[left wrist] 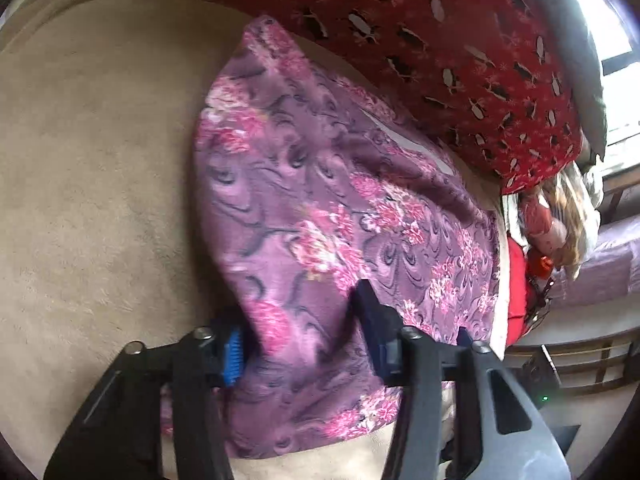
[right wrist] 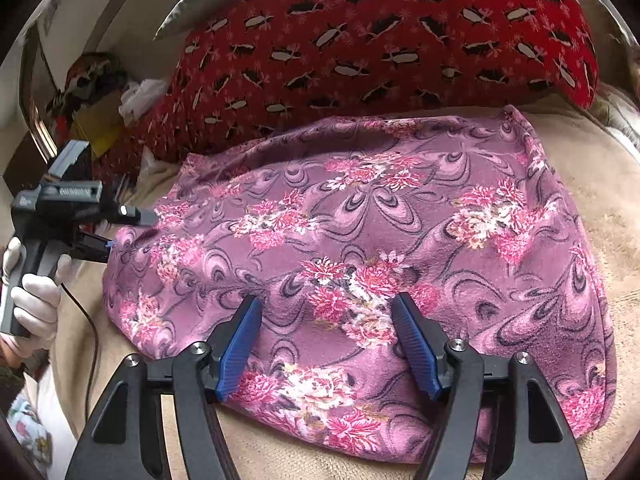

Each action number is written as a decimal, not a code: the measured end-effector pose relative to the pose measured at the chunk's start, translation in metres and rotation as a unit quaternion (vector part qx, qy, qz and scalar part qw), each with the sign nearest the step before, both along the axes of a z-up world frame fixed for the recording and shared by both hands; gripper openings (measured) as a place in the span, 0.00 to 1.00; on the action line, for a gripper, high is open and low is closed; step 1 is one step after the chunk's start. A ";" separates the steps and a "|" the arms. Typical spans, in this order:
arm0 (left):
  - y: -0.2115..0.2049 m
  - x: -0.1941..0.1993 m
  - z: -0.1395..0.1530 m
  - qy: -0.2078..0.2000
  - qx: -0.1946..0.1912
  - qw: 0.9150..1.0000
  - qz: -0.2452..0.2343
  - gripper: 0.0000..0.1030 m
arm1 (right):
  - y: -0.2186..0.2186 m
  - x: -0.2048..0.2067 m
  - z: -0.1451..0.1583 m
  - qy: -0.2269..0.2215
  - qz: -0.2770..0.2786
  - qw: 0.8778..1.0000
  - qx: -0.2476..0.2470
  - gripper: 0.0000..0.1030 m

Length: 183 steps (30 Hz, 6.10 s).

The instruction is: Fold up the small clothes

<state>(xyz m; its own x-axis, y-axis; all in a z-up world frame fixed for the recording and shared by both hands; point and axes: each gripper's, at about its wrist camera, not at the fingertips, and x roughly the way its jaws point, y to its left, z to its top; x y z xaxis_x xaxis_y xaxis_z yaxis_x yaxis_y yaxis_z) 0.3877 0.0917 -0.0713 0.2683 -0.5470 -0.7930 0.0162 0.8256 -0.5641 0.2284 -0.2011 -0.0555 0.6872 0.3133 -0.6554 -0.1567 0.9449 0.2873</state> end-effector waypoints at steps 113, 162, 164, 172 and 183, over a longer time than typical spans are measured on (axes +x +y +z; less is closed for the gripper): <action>-0.129 -0.048 0.001 0.015 0.005 1.000 0.008 0.61 | -0.157 0.064 0.014 0.082 -0.058 0.974 0.201 0.32; -0.140 -0.029 0.039 -0.065 0.054 0.996 0.003 0.75 | -0.163 0.101 0.021 0.066 -0.118 0.977 0.163 0.52; -0.143 -0.013 0.042 -0.064 0.052 0.997 0.007 0.75 | -0.163 0.118 0.012 0.098 -0.116 0.969 0.195 0.52; -0.163 0.023 0.011 -0.023 0.072 0.997 0.004 0.77 | -0.168 0.133 0.002 0.088 -0.129 0.972 0.175 0.08; -0.156 -0.039 0.021 -0.039 0.120 0.992 -0.015 0.78 | -0.146 0.052 0.021 0.017 -0.083 0.989 0.122 0.18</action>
